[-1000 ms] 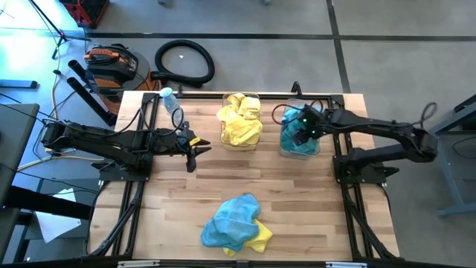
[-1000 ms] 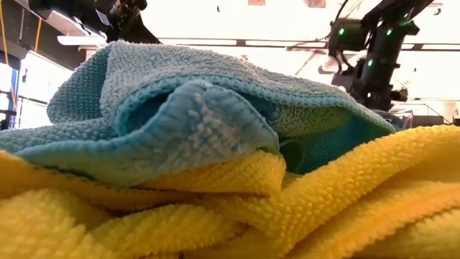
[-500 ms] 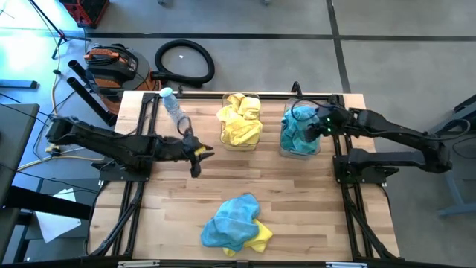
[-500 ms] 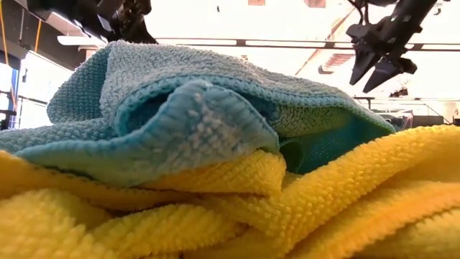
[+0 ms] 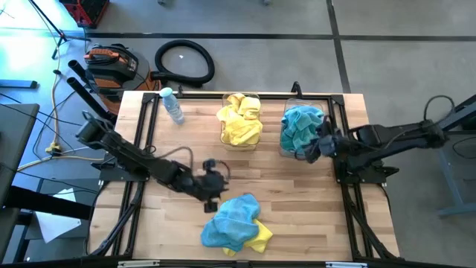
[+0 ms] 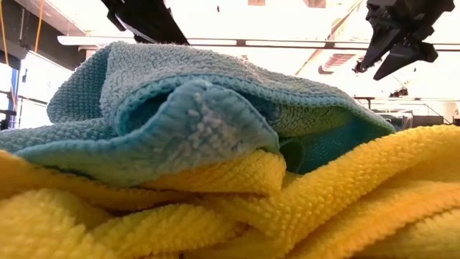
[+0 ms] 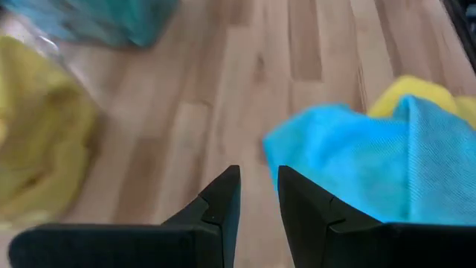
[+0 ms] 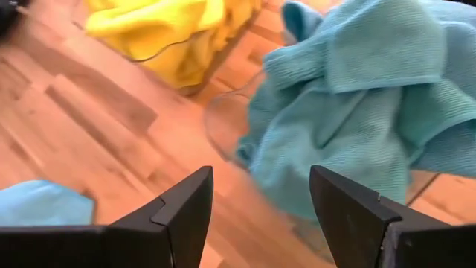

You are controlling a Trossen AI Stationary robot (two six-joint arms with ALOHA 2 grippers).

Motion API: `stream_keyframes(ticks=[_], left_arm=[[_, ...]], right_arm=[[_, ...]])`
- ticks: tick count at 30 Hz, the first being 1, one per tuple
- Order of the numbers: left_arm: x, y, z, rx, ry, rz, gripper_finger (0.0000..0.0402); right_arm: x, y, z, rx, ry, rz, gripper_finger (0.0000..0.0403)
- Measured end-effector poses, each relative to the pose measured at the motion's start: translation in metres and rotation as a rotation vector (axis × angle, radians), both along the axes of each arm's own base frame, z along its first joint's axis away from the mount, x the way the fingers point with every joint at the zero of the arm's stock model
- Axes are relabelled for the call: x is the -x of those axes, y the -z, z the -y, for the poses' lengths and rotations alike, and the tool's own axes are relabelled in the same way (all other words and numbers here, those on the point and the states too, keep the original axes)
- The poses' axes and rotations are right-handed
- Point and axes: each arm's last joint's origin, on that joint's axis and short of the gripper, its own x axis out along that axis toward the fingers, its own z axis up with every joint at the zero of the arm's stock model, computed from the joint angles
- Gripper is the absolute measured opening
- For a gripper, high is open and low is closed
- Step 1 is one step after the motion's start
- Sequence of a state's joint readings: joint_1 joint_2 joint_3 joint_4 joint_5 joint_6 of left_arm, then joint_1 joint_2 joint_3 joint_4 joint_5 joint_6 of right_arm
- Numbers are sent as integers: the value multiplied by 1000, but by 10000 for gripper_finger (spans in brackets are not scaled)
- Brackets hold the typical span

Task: Sort microfiber towel by color & place in baskets
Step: Put the blue towel into the right transparent bin

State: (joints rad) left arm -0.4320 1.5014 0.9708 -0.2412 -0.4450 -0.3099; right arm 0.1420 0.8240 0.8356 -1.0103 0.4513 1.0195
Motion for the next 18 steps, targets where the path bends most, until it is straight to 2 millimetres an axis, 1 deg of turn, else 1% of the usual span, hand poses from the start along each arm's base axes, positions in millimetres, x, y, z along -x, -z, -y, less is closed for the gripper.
stream_keyframes(ticks=[5,11,15,18], left_arm=[[-24,4,29,37,39,-143,78],[-45,14,62,122,125,-253,78],[-52,26,74,134,142,-300,78],[-55,40,77,156,111,-336,78]], right_arm=[[-3,3,-22,2,-34,23,220],[-15,17,-49,-4,-79,-22,220],[-24,27,-70,-5,-115,-29,220],[-31,32,-86,0,-158,5,220]])
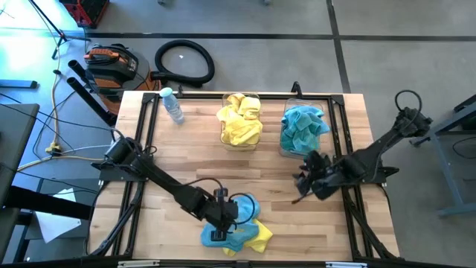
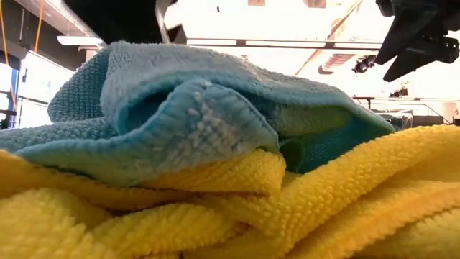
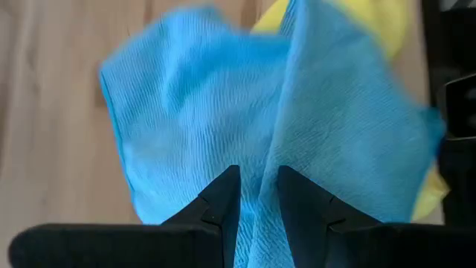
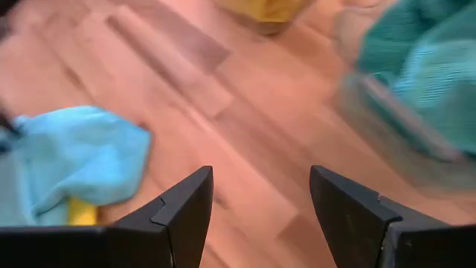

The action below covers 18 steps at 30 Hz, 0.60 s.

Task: Sort microfiber towel by color & place in baskets
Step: Put the blue towel into the right transparent bin

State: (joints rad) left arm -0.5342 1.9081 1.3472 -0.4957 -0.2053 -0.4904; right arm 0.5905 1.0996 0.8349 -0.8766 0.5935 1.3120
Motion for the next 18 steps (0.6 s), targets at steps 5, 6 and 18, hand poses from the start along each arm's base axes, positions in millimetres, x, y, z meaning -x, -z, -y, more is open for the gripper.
stream_keyframes(ticks=[5,6,18], left_arm=[[-3,19,1,5,-20,-59,69],[-4,22,1,2,-19,-66,58],[7,-30,-23,-68,62,14,0]], right_arm=[[-10,9,-22,14,-53,41,220],[-12,12,-25,23,-57,43,220],[-43,43,-44,136,-151,11,220]])
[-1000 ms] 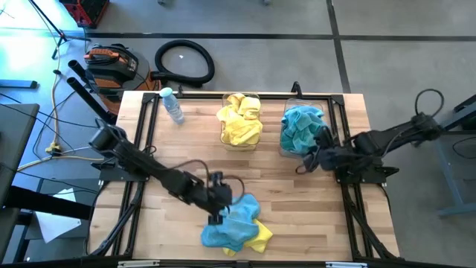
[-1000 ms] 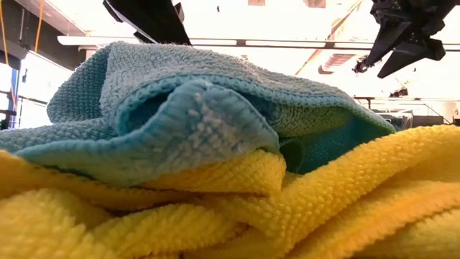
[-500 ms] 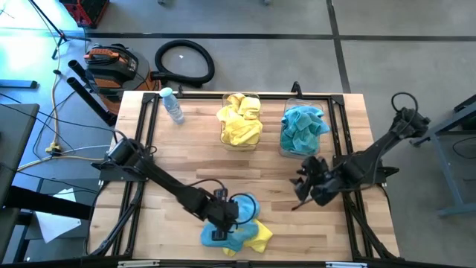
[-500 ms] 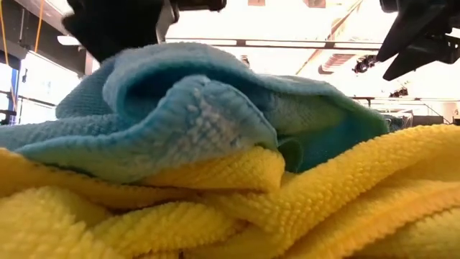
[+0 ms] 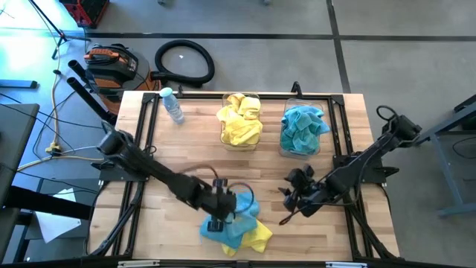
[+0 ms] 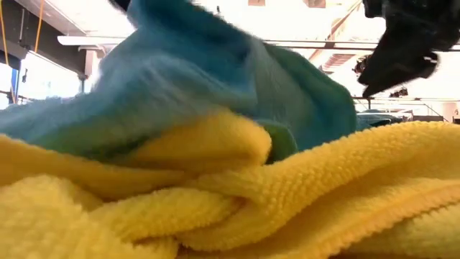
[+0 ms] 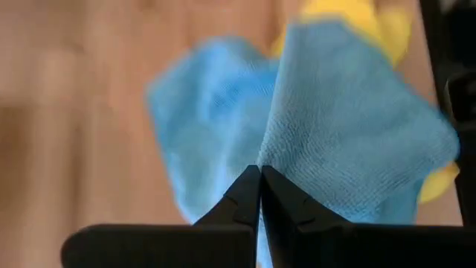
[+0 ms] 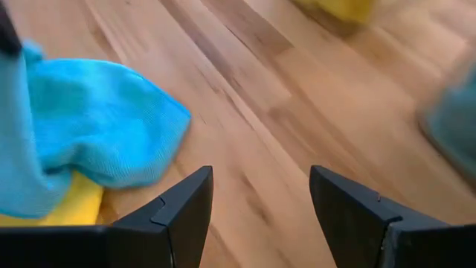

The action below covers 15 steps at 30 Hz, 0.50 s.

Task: Sort microfiber towel by color & place in baskets
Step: Put the blue towel into the right transparent bin

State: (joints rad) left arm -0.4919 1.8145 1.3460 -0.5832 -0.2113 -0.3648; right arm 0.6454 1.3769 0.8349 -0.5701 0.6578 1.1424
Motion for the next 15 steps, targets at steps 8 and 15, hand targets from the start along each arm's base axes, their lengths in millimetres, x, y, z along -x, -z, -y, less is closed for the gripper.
stream_keyframes(ticks=[8,15], left_arm=[[19,-78,-41,-1,-39,240,0],[16,-107,-73,-4,-55,388,0]], right_arm=[[-36,-18,-1,179,-213,209,220],[-64,-46,16,328,-306,435,220]])
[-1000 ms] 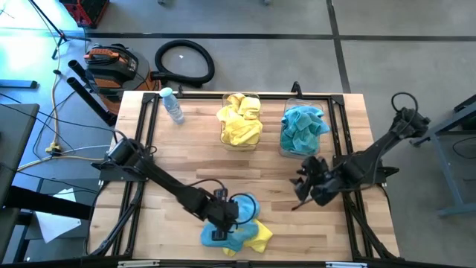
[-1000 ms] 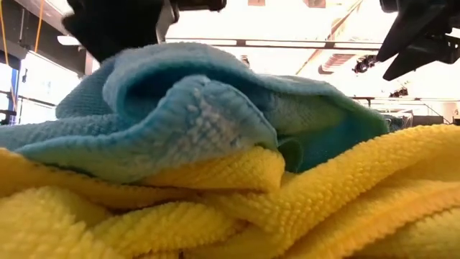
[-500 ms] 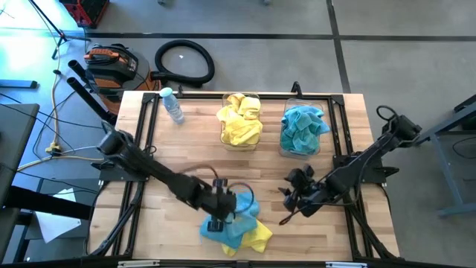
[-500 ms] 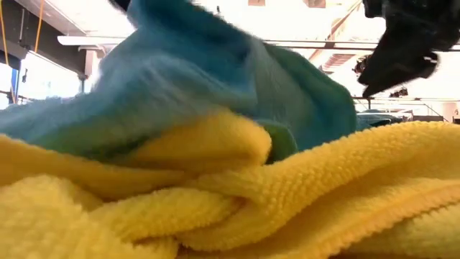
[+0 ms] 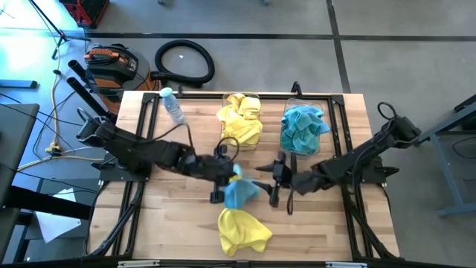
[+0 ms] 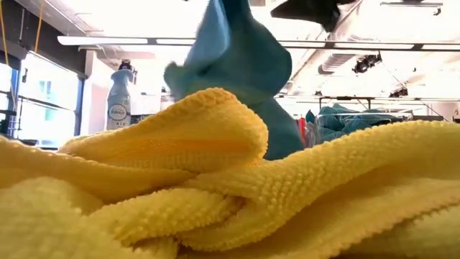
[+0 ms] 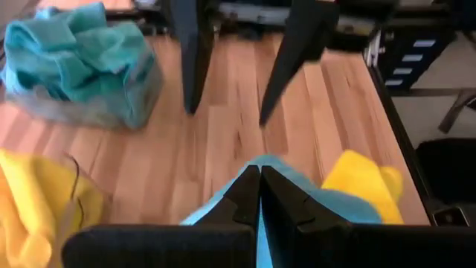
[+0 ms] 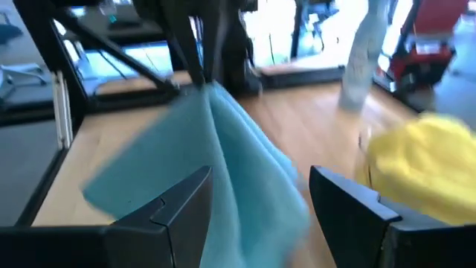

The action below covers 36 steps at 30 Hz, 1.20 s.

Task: Sort microfiber towel by color & place in baskets
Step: Put the blue towel into the right transparent bin

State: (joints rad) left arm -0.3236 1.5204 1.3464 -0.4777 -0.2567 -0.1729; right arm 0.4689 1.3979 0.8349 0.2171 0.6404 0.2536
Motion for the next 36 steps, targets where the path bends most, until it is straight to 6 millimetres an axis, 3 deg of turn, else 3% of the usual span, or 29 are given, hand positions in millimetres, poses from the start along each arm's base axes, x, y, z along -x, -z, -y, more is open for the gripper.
stream_keyframes(ticks=[8,17,21,31,36], left_arm=[[-11,-4,-26,0,0,49,0],[-17,-8,-40,-7,-26,101,0],[-16,-7,-41,-3,-32,84,0],[-6,13,-29,26,-25,-75,0],[0,32,-25,13,-7,-146,0]], right_arm=[[-17,-6,32,-34,-33,48,220],[-37,20,44,-42,-76,-21,220],[-38,27,41,-64,-133,-60,220],[-31,53,42,-143,-60,-283,220],[-46,83,38,-109,-78,-323,220]])
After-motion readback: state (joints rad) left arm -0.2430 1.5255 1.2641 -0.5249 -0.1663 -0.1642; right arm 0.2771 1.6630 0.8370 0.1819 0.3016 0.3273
